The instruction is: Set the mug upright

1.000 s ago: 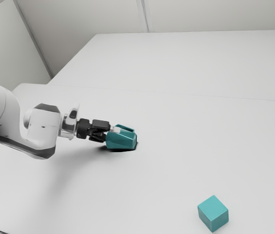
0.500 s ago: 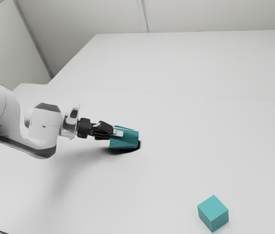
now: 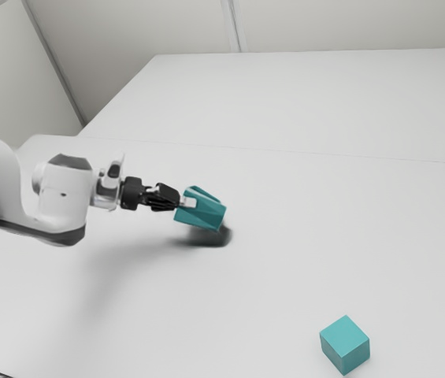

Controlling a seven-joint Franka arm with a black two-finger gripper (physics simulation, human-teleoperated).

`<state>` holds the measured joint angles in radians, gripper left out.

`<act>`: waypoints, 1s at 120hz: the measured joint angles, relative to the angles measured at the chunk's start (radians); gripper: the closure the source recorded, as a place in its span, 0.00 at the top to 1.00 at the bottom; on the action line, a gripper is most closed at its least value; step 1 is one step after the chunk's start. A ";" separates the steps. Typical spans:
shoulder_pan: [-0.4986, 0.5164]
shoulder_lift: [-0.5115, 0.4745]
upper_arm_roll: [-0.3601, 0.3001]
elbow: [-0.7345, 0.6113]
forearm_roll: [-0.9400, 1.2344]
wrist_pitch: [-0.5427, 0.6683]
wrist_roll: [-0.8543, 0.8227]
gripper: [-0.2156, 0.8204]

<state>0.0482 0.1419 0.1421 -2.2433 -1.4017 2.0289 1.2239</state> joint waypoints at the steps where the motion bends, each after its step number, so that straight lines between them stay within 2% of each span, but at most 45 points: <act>1: -0.001 -0.003 0.000 0.001 0.004 0.000 0.000 0.04; 20: -0.009 -0.038 0.001 0.030 0.105 0.003 -0.008 0.03; 44: -0.008 -0.079 -0.010 0.107 0.406 0.009 -0.086 0.03; 68: 0.016 -0.122 -0.068 0.157 0.738 0.012 -0.228 0.03; 87: 0.010 -0.176 -0.101 0.149 0.937 0.011 -0.351 0.03; 120: 0.022 -0.284 -0.167 0.086 1.127 0.010 -0.545 0.03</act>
<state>0.0702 -0.1422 -0.0253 -2.1570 -0.2751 2.0390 0.6785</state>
